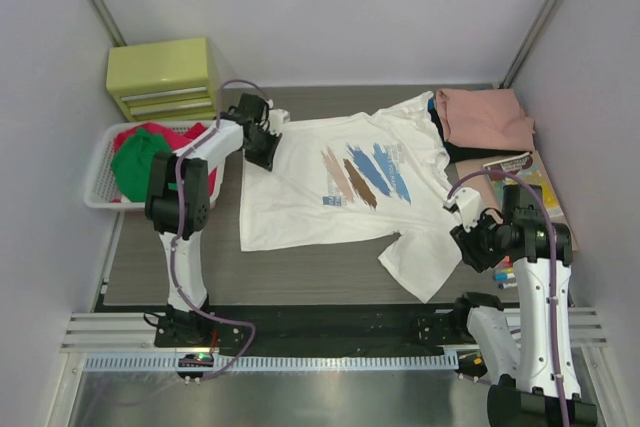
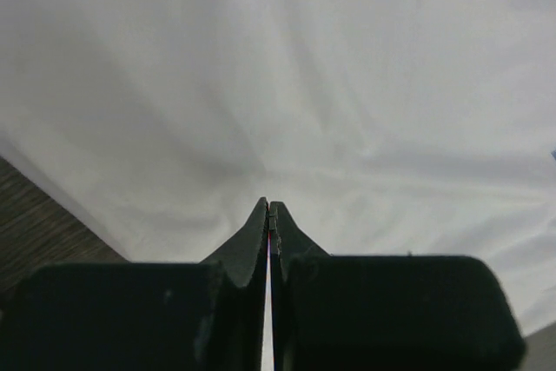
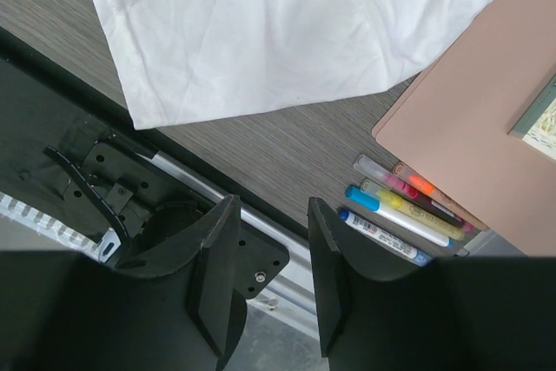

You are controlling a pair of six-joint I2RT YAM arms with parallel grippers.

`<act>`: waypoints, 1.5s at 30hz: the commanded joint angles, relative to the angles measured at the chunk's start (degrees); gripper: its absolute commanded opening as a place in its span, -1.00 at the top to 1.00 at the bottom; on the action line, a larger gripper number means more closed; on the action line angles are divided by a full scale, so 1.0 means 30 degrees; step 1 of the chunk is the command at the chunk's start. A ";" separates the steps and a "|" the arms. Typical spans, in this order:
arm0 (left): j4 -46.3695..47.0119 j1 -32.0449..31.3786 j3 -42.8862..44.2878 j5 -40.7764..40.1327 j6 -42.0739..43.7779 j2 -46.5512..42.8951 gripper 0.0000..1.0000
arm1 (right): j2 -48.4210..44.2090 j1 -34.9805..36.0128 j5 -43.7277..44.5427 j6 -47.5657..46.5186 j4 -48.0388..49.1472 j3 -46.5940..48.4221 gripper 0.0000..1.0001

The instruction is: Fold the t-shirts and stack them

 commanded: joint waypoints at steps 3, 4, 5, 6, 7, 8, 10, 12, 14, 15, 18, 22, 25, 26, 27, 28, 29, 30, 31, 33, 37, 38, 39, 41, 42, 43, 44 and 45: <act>0.4745 0.0076 -0.1344 -1.1633 -0.0680 -0.2087 1.00 | -0.0594 0.0038 0.0457 -0.0131 -0.0360 0.0001 0.15; 0.5800 -0.0100 -0.2047 -1.3305 -0.0156 -0.2587 1.00 | -0.0623 0.0038 0.0515 0.0246 -0.0011 0.0001 0.15; 0.7957 -0.0392 -0.3476 -1.5294 -0.0006 -0.3114 1.00 | -0.0710 0.0038 0.0632 0.0482 0.0224 -0.0115 0.15; 0.8414 -0.0423 -0.4070 -1.4879 0.0054 -0.3671 1.00 | -0.0769 0.0038 0.0604 0.0630 0.0691 -0.0174 0.15; 0.8418 -0.0395 -0.4511 -1.4033 -0.0062 -0.4865 1.00 | -0.0886 0.0038 0.0517 0.0979 0.0957 -0.0175 0.15; 0.8070 -0.0423 -0.4921 -1.3184 -0.0353 -0.5341 1.00 | -0.1090 0.0038 0.0516 0.1244 0.1278 -0.0146 0.15; 0.6607 -0.0656 -0.5420 -1.0868 -0.1467 -0.6918 1.00 | -0.1209 0.0038 0.0165 0.1334 0.1633 -0.0029 0.15; 0.6542 -0.1154 -0.6210 -1.0395 -0.1703 -0.8327 1.00 | -0.1238 0.0038 0.0047 0.1539 0.1866 0.0176 0.15; 0.6864 -0.2061 -0.7324 -1.0334 -0.1032 -1.0342 1.00 | -0.1034 0.0038 -0.0070 0.1481 0.1838 0.0148 0.14; 0.6894 -0.2296 -0.7560 -1.0101 -0.0914 -1.0936 1.00 | -0.0772 0.0009 -0.0128 0.1452 0.1838 0.0118 0.14; 0.5553 -0.2504 -0.7446 -0.9456 -0.1175 -1.3162 1.00 | -0.0507 0.0009 0.0104 0.1800 0.2275 0.0322 0.14; 0.4584 -0.2446 -0.8934 -0.9102 -0.1233 -1.7058 1.00 | 0.0075 0.0009 0.1622 0.3703 0.4324 0.0938 0.11; 0.3033 -0.2329 -0.8678 -0.9423 -0.1703 -1.8528 1.00 | 0.3284 0.0038 0.1950 0.4144 0.4504 0.1377 0.00; 0.2012 -0.2183 -0.8560 -0.9889 -0.1732 -1.8646 1.00 | 0.4144 0.0038 0.2067 0.4234 0.4446 0.1755 0.00; 0.1654 -0.2066 -0.8471 -1.0242 -0.1646 -1.8879 1.00 | 0.5138 0.0009 0.2329 0.4728 0.4214 0.2049 -0.01; 0.1390 -0.1890 -0.8470 -1.0535 -0.1500 -1.9084 0.99 | 0.5931 0.0009 0.2274 0.5168 0.3892 0.2400 -0.04; 0.1532 -0.1802 -0.8586 -1.1089 -0.1382 -1.9406 1.00 | 0.7419 0.0038 0.1548 0.5085 0.3309 0.3041 -0.08; 0.1678 -0.1685 -0.8762 -1.1153 -0.1178 -1.9815 0.99 | 0.8071 0.0038 0.1280 0.5142 0.1998 0.3425 -0.11; 0.1767 -0.1364 -0.9082 -1.1096 -0.1147 -2.0486 0.99 | 0.8629 0.0009 0.1016 0.5230 0.1376 0.3748 -0.16; 0.1710 -0.0982 -0.9173 -1.0891 -0.1234 -2.0814 0.99 | 1.0708 0.0009 0.0199 0.4646 -0.0755 0.4276 -0.20; 0.1709 -0.0249 -0.9348 -1.0597 -0.1498 -2.0610 1.00 | 1.2560 0.0009 -0.0159 0.4176 -0.1648 0.3724 -0.20; 0.1738 -0.0161 -0.9436 -1.0597 -0.1527 -2.0523 1.00 | 1.2502 0.0038 -0.0100 0.4089 -0.1677 0.3345 -0.20; 0.1797 -0.0102 -0.9524 -1.0568 -0.1528 -2.0580 1.00 | 1.2328 0.0009 -0.0071 0.3798 -0.2054 0.3167 -0.20; 0.2089 0.0045 -0.9905 -1.0655 -0.1324 -2.0639 0.99 | 1.2035 0.0038 0.0746 0.3358 -0.2496 0.2612 -0.20; 0.2148 0.0016 -0.9993 -1.0656 -0.1323 -2.0610 1.00 | 1.1830 0.0038 0.1243 0.3037 -0.2614 0.2318 -0.20; 0.2236 0.0045 -1.0168 -1.0569 -0.1323 -2.0610 1.00 | 1.1335 0.0009 0.2292 0.2917 -0.2557 0.1590 -0.21; 0.2295 0.0045 -1.0199 -1.0510 -0.1381 -2.0552 1.00 | 1.1127 0.0038 0.2680 0.2829 -0.2440 0.1177 -0.21; 0.2411 0.0074 -1.0228 -1.0451 -0.1410 -2.0522 1.00 | 1.0951 0.0009 0.2916 0.2712 -0.2236 0.0767 -0.21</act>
